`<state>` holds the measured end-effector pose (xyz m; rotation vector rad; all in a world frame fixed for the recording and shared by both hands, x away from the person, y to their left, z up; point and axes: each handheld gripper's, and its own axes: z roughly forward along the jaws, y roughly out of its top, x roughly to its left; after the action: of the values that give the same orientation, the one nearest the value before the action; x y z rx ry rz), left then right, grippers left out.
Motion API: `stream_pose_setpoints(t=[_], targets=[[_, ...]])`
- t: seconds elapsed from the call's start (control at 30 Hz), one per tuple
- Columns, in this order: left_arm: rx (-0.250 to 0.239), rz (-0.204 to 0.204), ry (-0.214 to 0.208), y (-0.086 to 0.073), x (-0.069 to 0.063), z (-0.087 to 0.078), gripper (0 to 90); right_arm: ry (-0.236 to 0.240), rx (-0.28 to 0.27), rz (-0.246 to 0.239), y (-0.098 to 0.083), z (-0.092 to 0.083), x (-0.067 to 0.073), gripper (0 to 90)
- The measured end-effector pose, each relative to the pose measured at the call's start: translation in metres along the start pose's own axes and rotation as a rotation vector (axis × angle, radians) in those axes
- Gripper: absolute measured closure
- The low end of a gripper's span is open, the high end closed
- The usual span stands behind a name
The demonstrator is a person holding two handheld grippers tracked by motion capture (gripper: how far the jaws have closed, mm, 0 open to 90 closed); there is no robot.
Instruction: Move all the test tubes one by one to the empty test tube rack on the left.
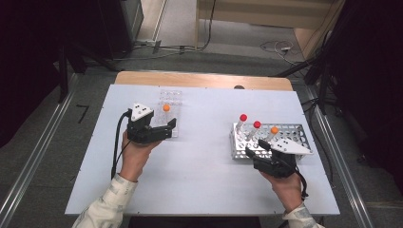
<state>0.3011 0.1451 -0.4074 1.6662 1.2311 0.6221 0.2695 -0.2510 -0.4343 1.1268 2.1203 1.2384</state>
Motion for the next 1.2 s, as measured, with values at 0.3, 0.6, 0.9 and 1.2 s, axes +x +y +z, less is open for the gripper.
stream_pose_setpoints(t=[0.3,0.6,0.9,1.2], targets=[[-0.001,-0.005,-0.001,0.0,0.001,0.0,15.4,-0.049,0.004,0.023,-0.006,-0.008,-0.015,39.2],[0.007,0.006,0.0,-0.002,-0.001,0.002,15.3,-0.11,-0.012,0.063,-0.01,-0.008,-0.031,39.8],[0.003,0.003,0.004,-0.002,-0.001,0.002,15.4,-0.144,-0.008,0.103,-0.013,0.002,-0.045,39.8],[0.003,0.005,0.005,-0.002,-0.001,0.002,15.4,-0.177,-0.016,0.11,-0.012,0.014,-0.05,48.8]])
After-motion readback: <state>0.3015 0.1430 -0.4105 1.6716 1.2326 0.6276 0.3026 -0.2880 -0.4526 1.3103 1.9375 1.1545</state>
